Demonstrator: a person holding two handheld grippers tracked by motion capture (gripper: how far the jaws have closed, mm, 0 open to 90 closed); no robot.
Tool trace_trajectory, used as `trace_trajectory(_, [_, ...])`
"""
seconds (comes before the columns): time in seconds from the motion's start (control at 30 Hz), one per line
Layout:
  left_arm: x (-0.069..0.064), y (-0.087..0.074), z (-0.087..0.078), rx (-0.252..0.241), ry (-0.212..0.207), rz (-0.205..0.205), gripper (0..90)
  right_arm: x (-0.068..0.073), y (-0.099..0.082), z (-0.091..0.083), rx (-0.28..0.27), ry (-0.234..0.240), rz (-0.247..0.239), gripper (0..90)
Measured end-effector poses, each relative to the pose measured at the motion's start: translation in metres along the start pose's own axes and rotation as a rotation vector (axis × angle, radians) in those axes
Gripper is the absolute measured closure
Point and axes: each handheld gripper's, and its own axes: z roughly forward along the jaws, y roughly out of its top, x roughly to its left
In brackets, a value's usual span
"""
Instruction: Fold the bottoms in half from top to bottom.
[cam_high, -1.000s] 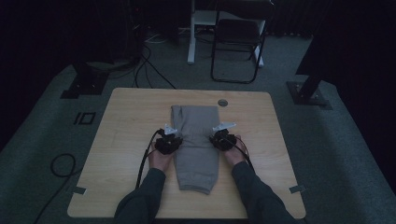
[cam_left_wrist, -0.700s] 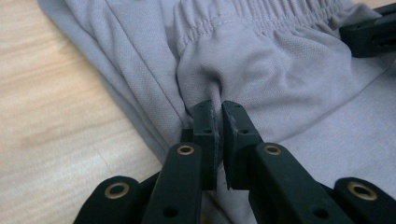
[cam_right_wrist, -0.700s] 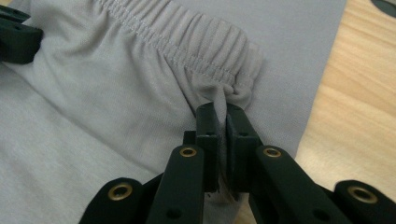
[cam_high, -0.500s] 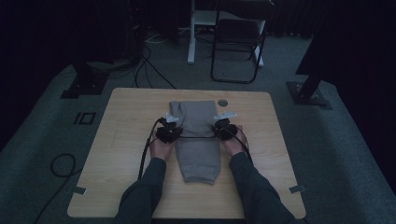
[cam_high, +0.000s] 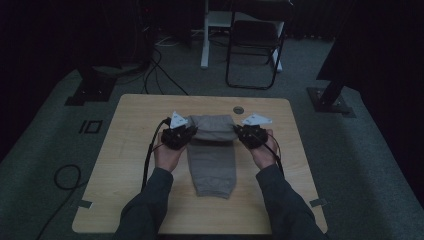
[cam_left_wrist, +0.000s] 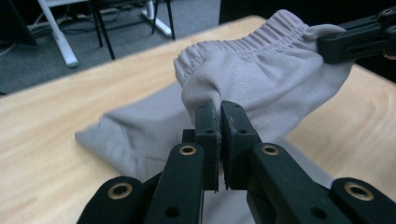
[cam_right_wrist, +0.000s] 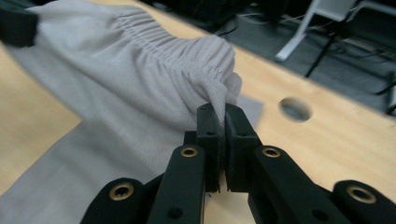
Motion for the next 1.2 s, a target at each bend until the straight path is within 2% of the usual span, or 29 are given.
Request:
trace_trajectory(0.1, [-0.005, -0.022, 0.000, 0.043, -0.015, 0.018, 85.7, 0.009, -0.023, -0.002, 0.033, 0.049, 0.012, 87.3])
trace_trajectory(0.2, [-0.008, -0.049, 0.003, 0.087, -0.045, -0.005, 85.5, 0.022, -0.053, 0.001, 0.085, 0.101, 0.014, 87.2])
trace_trajectory(0.37, [-0.018, -0.090, 0.018, 0.208, -0.075, -0.006, 84.7, 0.035, -0.085, 0.008, 0.161, 0.129, 0.013, 87.2])
trace_trajectory(0.47, [-0.022, -0.102, 0.025, 0.260, -0.081, -0.007, 81.0, 0.039, -0.096, 0.012, 0.201, 0.138, 0.016, 87.0])
trace_trajectory(0.5, [-0.021, -0.103, 0.025, 0.252, -0.095, -0.014, 79.6, 0.039, -0.099, 0.014, 0.212, 0.139, 0.012, 86.8])
trace_trajectory(0.6, [-0.018, -0.098, 0.023, 0.280, -0.098, -0.028, 72.3, 0.040, -0.103, 0.017, 0.242, 0.142, 0.032, 83.4])
trace_trajectory(0.67, [-0.017, -0.093, 0.019, 0.268, -0.099, -0.015, 68.9, 0.038, -0.101, 0.015, 0.246, 0.158, 0.034, 73.6])
trace_trajectory(0.73, [-0.015, -0.086, 0.014, 0.236, -0.091, -0.022, 67.0, 0.036, -0.096, 0.009, 0.209, 0.170, 0.034, 64.7])
trace_trajectory(0.83, [-0.008, -0.073, 0.012, 0.194, -0.059, -0.045, 63.8, 0.026, -0.086, 0.002, 0.147, 0.169, 0.079, 60.1])
trace_trajectory(0.87, [-0.005, -0.068, 0.014, 0.186, -0.051, -0.057, 63.7, 0.021, -0.082, 0.002, 0.133, 0.164, 0.095, 60.6])
trace_trajectory(0.93, [-0.001, -0.061, 0.021, 0.174, -0.045, -0.069, 65.6, 0.014, -0.077, 0.006, 0.118, 0.137, 0.122, 73.5])
trace_trajectory(1.0, [0.001, -0.055, 0.032, 0.179, -0.031, -0.068, 73.5, 0.008, -0.073, 0.017, 0.137, 0.116, 0.125, 81.0])
trace_trajectory(1.1, [0.001, -0.052, 0.050, 0.218, 0.010, -0.044, 82.8, 0.005, -0.074, 0.034, 0.175, 0.088, 0.120, 83.3])
trace_trajectory(1.2, [0.003, -0.056, 0.065, 0.248, 0.010, -0.054, 85.6, 0.004, -0.078, 0.048, 0.214, 0.069, 0.125, 83.9])
